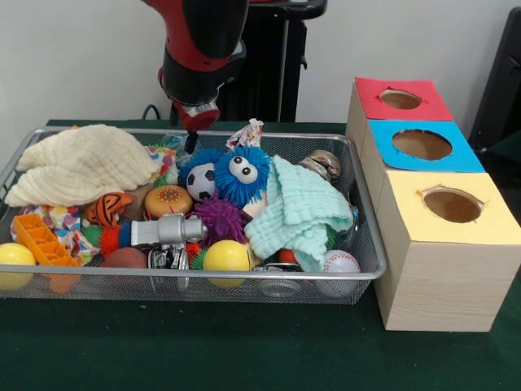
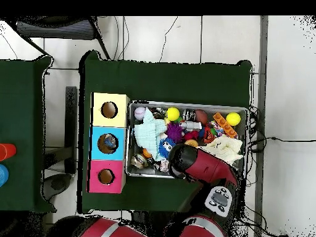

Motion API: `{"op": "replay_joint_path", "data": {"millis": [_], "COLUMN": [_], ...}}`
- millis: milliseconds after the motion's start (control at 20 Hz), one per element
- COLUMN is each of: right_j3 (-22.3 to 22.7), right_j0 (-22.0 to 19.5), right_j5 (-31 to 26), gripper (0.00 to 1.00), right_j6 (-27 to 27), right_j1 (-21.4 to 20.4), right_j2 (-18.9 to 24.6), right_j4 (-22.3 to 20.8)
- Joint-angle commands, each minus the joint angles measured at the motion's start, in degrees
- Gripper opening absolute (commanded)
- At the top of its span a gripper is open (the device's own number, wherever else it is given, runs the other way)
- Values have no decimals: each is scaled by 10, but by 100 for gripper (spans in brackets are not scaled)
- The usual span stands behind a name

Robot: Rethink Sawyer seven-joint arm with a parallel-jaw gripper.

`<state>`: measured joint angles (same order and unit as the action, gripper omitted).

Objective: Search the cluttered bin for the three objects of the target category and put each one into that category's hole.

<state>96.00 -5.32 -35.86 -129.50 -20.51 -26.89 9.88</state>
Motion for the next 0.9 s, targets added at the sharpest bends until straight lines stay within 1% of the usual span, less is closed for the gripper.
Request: {"op": "replay_joint_path", "data": {"millis": [50,200,650,900], "right_j3": [14,13,30,30], "right_j0": [-34,-42,-35,-41], "right_j5": [87,102,101,118], "gripper": [100,100,100,100], "right_j6": [-80,-77,-84,-85], "right_j1": [66,71,44,53], "right_j2": [79,86,85,93], "right_j4": [18,20,21,23]}}
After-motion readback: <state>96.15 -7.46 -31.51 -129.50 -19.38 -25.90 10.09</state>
